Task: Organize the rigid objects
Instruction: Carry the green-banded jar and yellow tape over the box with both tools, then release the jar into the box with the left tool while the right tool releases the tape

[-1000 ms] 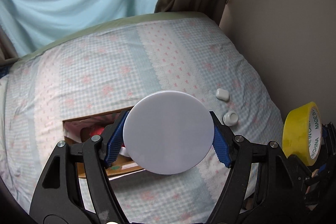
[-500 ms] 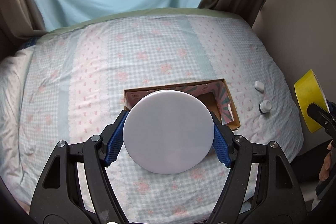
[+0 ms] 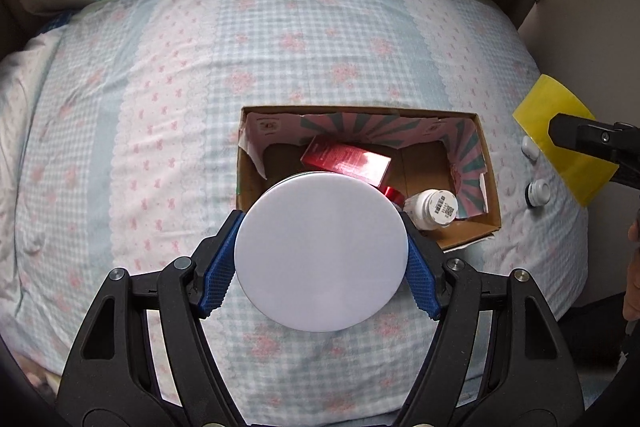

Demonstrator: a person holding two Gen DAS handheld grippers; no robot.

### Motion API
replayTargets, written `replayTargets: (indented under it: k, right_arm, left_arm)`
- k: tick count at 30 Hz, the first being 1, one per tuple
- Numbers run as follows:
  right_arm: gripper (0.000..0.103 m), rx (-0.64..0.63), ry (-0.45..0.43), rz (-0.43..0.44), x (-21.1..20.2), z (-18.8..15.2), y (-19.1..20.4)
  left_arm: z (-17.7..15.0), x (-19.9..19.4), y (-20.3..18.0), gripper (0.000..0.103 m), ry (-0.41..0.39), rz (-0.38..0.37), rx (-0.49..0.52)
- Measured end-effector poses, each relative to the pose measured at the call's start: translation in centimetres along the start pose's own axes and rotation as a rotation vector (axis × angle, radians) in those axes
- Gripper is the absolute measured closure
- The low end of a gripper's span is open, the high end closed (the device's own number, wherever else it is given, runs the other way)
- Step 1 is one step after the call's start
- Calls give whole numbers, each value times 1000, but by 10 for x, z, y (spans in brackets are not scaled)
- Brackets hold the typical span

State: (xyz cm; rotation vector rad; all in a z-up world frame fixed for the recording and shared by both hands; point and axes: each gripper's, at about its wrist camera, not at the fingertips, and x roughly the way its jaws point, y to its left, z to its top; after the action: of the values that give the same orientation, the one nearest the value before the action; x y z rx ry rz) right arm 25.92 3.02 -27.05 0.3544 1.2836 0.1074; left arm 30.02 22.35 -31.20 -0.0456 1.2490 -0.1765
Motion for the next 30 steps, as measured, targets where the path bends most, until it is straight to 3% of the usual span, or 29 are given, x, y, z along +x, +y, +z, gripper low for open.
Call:
replayTargets:
  k: [10,19,20,21,23,24,30]
  right_arm:
    - [7,106,221,-9,109,23,-28]
    - [7,189,288,-15,144,30,-46]
    - [7,201,296,-27,146,30,-48]
    - [7,205,306,-40,150,29,-49]
    - [4,198,323,-41,155,27,-53]
    - [0,199,312,-30,153,27,-55]
    - [0,208,246,-8,135,30,-60]
  left_arm:
    - [25,94,12,33,164,21,-19]
    - [35,119,2,32,225,33,-9]
    - [34,119,1,27,229,28,-17]
    - [34,118,1,12,225,21,-28]
    - [34,111,-1,0,194,11,-46]
    - [34,109,-2,0,189,8,-45]
    - [34,97,-11,0,178,17,-11]
